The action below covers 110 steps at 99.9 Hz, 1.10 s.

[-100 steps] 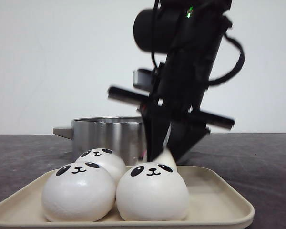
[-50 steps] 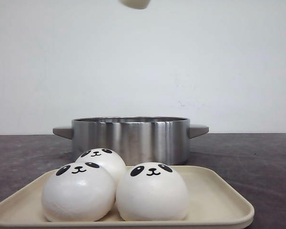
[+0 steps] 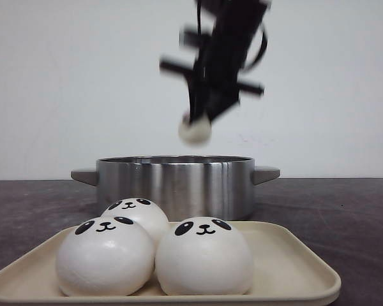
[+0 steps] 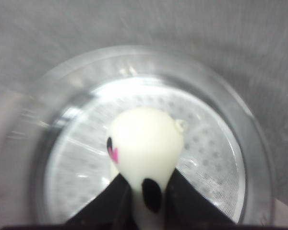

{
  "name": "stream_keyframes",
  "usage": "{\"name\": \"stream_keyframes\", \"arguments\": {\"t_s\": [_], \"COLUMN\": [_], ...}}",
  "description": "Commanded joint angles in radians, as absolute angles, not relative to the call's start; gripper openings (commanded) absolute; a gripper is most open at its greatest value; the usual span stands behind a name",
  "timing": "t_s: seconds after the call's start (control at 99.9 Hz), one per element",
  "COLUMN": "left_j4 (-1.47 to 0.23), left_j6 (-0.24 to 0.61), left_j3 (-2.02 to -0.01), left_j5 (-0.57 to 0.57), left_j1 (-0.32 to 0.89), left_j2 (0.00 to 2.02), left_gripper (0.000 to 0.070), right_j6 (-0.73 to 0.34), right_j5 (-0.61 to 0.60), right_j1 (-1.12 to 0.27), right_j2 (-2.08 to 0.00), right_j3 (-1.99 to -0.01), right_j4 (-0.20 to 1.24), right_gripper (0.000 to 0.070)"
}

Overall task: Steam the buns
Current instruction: 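Lift the bun with the right gripper and carry it over the pot, then lower the bun into the pot, open the right gripper, withdraw, then lower the left gripper onto the farther bun nearest it and grasp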

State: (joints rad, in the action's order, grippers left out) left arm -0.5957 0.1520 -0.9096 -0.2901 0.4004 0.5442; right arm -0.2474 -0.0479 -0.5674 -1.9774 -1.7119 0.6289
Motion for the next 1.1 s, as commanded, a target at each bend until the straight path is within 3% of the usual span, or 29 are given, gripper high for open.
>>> {"name": "stream_keyframes", "arguments": {"t_s": [0.0, 0.2, 0.24, 0.32, 0.38, 0.701, 0.871, 0.921, 1.001, 1.091], "left_j4": [-0.59, -0.626, -0.637, -0.655, -0.664, -0.663, -0.674, -0.684, -0.705, -0.731], "left_j6": [0.149, 0.149, 0.149, 0.149, 0.149, 0.15, 0.166, 0.189, 0.227, 0.27], "left_j3": [-0.921, -0.921, -0.921, -0.921, -0.921, -0.921, -0.921, -0.921, -0.921, -0.921], "left_j5": [-0.287, -0.287, -0.287, -0.287, -0.287, -0.287, -0.287, -0.287, -0.287, -0.289], "left_j1": [0.405, 0.405, 0.405, 0.405, 0.405, 0.405, 0.405, 0.405, 0.405, 0.407], "left_j2": [0.55, 0.55, 0.55, 0.55, 0.55, 0.55, 0.551, 0.557, 0.576, 0.624], "left_gripper": [0.0556, 0.0556, 0.0556, 0.0556, 0.0556, 0.0554, 0.0547, 0.0544, 0.0544, 0.0544], "right_j6": [-0.227, -0.225, -0.225, -0.228, -0.228, -0.26, -0.262, -0.255, -0.234, -0.215], "right_j5": [-0.042, -0.044, -0.044, -0.044, -0.044, -0.044, -0.049, -0.052, -0.052, -0.044], "right_j1": [-0.569, -0.55, -0.549, -0.549, -0.549, -0.54, -0.534, -0.535, -0.55, -0.586], "right_j2": [-2.027, -2.106, -2.114, -2.117, -2.117, -2.115, -2.106, -2.096, -2.058, -1.967], "right_j3": [-1.731, -1.731, -1.731, -1.731, -1.731, -1.739, -1.836, -1.887, -1.96, -1.997], "right_j4": [0.605, 0.591, 0.585, 0.585, 0.585, 0.617, 0.718, 0.777, 0.867, 0.912], "right_gripper": [0.0005, 0.0032, 0.0117, 0.0369, 0.0435, 0.0435, 0.042, 0.0326, 0.0, 0.0014]}}
